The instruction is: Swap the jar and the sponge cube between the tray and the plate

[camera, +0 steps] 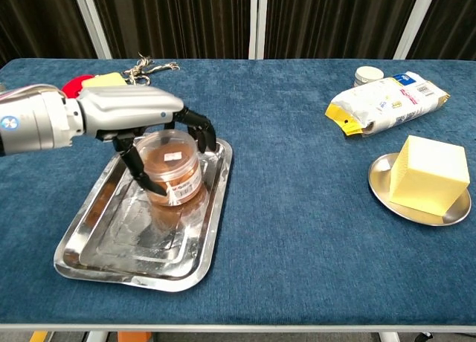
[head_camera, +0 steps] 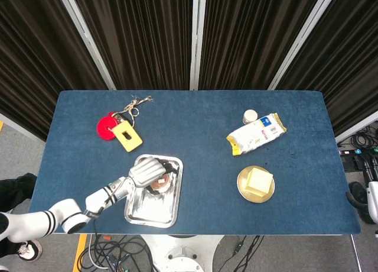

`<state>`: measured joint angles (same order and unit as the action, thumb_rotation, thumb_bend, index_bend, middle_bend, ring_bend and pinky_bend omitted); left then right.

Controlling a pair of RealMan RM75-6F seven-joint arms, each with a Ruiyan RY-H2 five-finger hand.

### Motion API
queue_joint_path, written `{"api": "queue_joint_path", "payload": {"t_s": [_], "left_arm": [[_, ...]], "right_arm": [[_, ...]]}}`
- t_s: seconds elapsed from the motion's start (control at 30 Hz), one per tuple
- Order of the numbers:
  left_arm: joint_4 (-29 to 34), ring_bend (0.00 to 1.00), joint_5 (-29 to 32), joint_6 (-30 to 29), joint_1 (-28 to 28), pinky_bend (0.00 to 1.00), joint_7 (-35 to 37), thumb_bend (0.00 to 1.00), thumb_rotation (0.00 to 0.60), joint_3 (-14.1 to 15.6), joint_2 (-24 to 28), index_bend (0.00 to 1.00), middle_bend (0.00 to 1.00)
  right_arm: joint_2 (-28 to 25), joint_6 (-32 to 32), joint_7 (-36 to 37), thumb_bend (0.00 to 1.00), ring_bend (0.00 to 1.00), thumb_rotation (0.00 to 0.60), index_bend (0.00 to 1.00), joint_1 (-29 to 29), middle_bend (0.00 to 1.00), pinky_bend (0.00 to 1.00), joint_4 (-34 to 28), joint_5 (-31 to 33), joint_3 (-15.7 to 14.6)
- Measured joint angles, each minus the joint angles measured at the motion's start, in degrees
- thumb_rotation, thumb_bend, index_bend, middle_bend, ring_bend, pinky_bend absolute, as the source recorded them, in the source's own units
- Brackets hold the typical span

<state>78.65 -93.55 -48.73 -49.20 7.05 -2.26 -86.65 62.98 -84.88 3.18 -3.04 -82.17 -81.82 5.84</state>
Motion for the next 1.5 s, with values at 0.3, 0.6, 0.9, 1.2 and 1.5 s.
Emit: {"api": "queue_joint_path", "payload": {"t_s": [0.3,0.6,0.9,1.2,1.5], "left_arm": [[-2.50,0.28,-0.09,1.19,-4.90,0.52,3.39,0.13,0.600,-2.72,-1.78,0.29,0.31],[-11.33,0.28,0.49,3.24,-10.79,0.52,8.59,0.14,0.600,-5.24,-8.05,0.29,0.31],[-23.57,0.28,0.39,4.47,-16.56,0.52,16.97,0.15,0.600,-6.05,-16.76,0.29,0.31],[-37.14,0.28,-0.34,4.15,-21.25,0.52,25.20,0.15,0.600,-5.34,-24.77,0.28,0.31],[-47.29,0.12,-1.16,1.92,-22.74,0.39,31.09,0.10,0.600,-2.76,-30.84,0.18,0.15]], "right_arm": [[0.06,-0.22,0.92,0.16,0.00,0.600,0.00,0.33,0.00,0.00,0.58,0.26,0.11],[0.41,-0.75,2.76,0.16,0.00,0.600,0.00,0.91,0.00,0.00,2.11,0.75,0.39],[0.43,-0.49,4.76,0.16,0.00,0.600,0.00,1.54,0.00,0.00,3.74,1.71,0.59],[0.55,-0.18,6.28,0.16,0.00,0.600,0.00,1.96,0.00,0.00,5.03,2.40,0.84],[0.75,0.15,7.56,0.16,0.00,0.600,0.00,2.32,0.00,0.00,6.07,3.01,1.07]]}}
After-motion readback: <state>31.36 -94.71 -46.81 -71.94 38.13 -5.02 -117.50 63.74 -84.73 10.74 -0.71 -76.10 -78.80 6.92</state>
